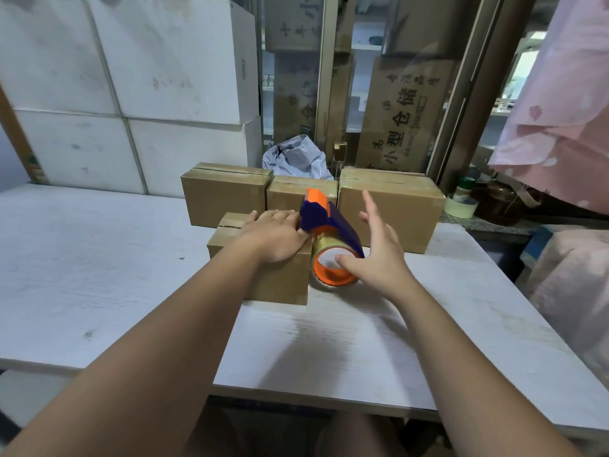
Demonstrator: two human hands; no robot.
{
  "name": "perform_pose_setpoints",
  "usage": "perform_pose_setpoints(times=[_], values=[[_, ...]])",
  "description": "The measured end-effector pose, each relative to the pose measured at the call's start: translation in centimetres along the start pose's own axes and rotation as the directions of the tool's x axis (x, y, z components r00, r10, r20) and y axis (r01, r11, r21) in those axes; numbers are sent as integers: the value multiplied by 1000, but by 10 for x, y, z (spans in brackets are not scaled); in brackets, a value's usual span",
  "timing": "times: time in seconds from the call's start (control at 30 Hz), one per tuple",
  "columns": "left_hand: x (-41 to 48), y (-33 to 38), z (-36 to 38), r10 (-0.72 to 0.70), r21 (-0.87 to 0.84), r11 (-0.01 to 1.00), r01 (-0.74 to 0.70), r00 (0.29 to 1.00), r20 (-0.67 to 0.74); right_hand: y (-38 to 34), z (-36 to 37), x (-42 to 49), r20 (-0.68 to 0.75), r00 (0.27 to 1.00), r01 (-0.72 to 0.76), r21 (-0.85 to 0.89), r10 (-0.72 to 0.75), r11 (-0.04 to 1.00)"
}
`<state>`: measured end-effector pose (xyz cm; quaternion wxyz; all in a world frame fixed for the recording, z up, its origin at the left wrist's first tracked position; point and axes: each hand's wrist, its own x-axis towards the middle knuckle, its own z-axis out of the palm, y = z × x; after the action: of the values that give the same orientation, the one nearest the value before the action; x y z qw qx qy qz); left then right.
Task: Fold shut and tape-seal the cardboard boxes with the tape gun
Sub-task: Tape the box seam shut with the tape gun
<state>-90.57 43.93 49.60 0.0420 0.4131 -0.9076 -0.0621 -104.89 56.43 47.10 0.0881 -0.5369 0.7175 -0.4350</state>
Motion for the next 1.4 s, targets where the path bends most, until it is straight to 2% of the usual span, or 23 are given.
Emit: perform_pose_setpoints(times=[0.07, 0.13, 0.17, 0.27, 0.33, 0.47, 0.63, 0.77, 0.93, 1.03, 1.17, 1.3, 1.4], values=[[-1, 0, -1, -2, 3, 1000, 2, 1000, -3, -10, -5, 6, 109, 993, 49, -5, -48, 999], [-1, 0, -1, 4, 6, 1000, -4, 1000, -15, -15, -4, 14, 219, 975, 37, 20, -41, 999], [-2, 0, 0, 7, 8, 1000, -7, 1000, -20, -15, -2, 19, 249, 968, 41, -21, -35, 999], [-6, 1, -2, 11, 6, 1000, -11, 1000, -27, -11, 6, 27, 222, 975, 35, -166, 3, 985], [-6, 2, -2, 9, 3, 1000, -9, 1000, -27, -6, 13, 26, 144, 990, 20, -156, 3, 988], [-1, 1, 1, -13, 3, 1000, 13, 1000, -17, 4, 22, 17, 58, 998, -41, 24, 40, 999], [-2, 2, 0, -21, 10, 1000, 21, 1000, -17, 9, 27, 8, 38, 991, -134, 258, 128, 957], [0, 1, 1, -22, 9, 1000, 22, 1000, -6, 15, 29, 3, 40, 981, -188, 393, 188, 900], [2, 0, 1, -23, 11, 1000, 24, 1000, -5, 24, 37, -5, 44, 935, -311, 579, 352, 753], [1, 1, 1, -24, 9, 1000, 24, 1000, -21, 24, 34, -9, -4, 929, -326, 461, 369, 825], [0, 0, 1, -20, 5, 1000, 20, 999, -38, 14, 13, -3, -109, 979, -146, 210, 171, 967], [-1, -1, 2, -14, -5, 1000, 14, 999, -43, 3, -5, 10, -25, 989, -144, -26, 144, 989], [-1, -1, 2, -10, -6, 1000, 9, 999, -51, 2, -11, 15, -15, 998, -55, -216, 54, 975]])
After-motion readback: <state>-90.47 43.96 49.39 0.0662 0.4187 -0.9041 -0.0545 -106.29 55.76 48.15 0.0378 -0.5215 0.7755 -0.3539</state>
